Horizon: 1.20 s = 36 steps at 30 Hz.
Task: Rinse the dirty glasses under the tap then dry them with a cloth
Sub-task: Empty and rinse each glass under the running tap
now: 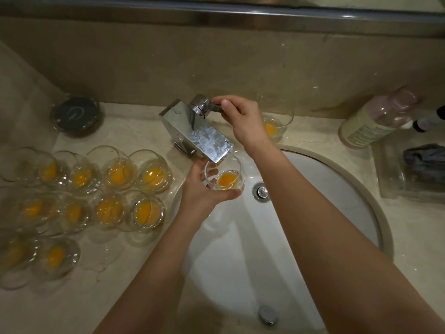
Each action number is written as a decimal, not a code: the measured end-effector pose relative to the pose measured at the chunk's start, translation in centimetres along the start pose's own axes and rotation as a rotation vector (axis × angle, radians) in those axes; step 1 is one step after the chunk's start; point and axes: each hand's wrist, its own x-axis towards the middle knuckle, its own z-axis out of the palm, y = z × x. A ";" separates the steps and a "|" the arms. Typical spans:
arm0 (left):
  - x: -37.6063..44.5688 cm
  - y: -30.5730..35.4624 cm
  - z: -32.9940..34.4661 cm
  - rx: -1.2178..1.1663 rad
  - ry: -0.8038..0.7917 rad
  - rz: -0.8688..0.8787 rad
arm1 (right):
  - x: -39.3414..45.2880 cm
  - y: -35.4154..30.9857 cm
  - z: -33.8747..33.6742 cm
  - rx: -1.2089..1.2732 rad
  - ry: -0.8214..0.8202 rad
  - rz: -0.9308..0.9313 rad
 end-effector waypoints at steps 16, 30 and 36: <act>0.8 -0.6 -0.3 -0.176 -0.088 0.060 | -10.4 5.4 -1.0 0.207 0.154 0.316; 1.0 -0.5 -0.4 0.339 -0.160 0.322 | -10.8 7.4 -1.5 0.616 0.051 0.382; 2.2 1.0 -0.3 0.044 -0.394 -0.016 | -10.0 7.4 -1.4 0.402 0.002 0.300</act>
